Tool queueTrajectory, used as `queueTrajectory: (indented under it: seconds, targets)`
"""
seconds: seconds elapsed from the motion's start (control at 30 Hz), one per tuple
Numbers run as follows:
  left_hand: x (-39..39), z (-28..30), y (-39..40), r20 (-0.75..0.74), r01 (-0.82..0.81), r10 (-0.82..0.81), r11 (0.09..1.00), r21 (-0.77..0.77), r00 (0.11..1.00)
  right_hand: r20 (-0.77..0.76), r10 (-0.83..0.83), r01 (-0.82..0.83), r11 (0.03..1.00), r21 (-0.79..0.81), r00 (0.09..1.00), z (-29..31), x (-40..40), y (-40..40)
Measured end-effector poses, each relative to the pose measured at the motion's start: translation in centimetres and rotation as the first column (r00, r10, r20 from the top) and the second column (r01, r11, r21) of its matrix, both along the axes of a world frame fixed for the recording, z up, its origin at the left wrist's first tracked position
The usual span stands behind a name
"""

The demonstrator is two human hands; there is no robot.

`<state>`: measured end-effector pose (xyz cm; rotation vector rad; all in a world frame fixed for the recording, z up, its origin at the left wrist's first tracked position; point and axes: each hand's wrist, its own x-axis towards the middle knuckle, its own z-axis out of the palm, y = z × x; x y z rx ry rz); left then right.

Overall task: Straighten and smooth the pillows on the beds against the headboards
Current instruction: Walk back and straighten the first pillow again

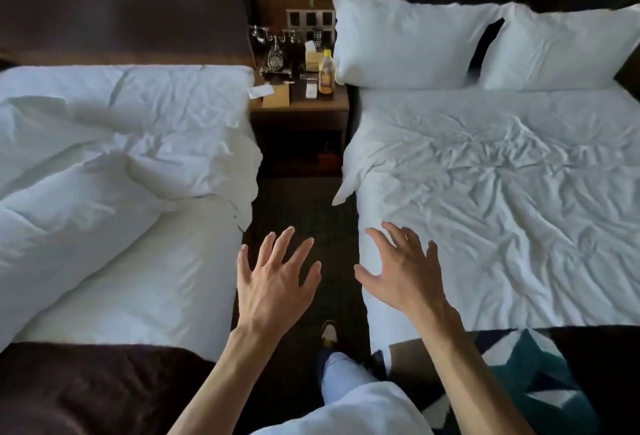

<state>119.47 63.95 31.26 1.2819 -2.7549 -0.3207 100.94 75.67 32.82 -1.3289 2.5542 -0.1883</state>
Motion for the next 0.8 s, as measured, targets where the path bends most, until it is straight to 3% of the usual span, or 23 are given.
queueTrajectory:
  seconds: [0.3,0.8]
  targets:
    - [-16.3,2.3,-16.7,-0.05,0.081,-0.081,0.997,-0.017,0.995,-0.027,-0.094,0.093,0.995,-0.03,0.995,2.0,-15.1,-14.8]
    - [-42.8,-0.8,-48.4,-0.062,0.226,-0.225,0.974,0.005,0.972,-0.032,-0.269,0.27,0.963,0.009,0.963,-0.8,-39.6,-43.7]
